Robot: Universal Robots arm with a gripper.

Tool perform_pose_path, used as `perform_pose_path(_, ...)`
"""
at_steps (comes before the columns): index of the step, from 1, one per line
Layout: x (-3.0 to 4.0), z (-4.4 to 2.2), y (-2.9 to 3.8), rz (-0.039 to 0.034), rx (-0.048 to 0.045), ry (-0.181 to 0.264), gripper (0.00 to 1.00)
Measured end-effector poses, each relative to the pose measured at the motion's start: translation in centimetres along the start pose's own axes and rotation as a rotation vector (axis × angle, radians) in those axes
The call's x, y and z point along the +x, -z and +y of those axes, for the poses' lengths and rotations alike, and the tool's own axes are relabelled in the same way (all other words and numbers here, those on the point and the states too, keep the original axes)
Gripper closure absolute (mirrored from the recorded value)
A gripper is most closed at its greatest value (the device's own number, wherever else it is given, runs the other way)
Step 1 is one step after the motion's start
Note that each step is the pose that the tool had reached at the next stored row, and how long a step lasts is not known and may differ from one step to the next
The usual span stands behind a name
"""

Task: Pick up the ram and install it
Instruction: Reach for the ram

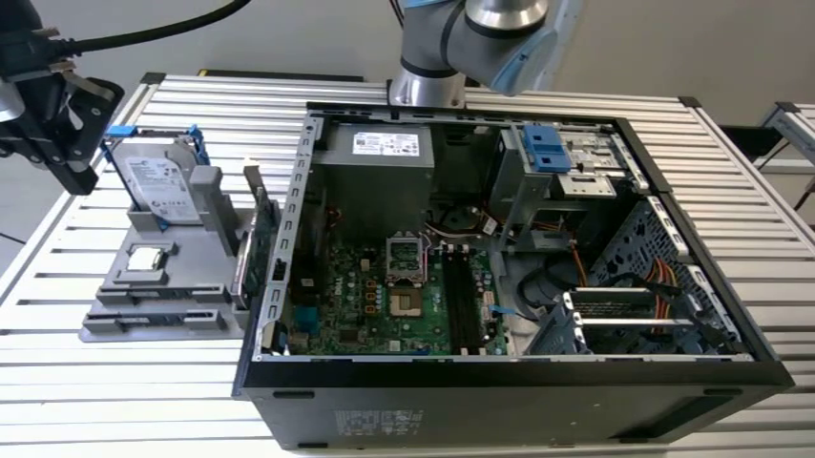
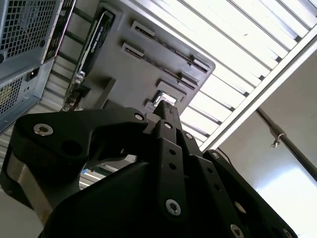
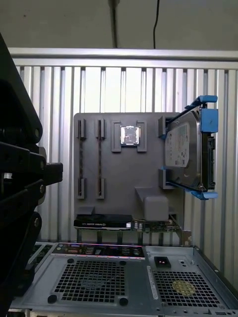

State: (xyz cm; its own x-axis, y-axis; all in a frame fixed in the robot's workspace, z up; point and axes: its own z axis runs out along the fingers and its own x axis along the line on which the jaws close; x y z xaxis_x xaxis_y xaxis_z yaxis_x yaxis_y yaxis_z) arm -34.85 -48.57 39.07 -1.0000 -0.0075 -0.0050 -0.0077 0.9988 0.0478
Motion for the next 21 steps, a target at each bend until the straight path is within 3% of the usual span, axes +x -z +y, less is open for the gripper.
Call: perform_pose_path(21,0.05,0.0,0.01,0.0045,-0.0003,0.092,1.0)
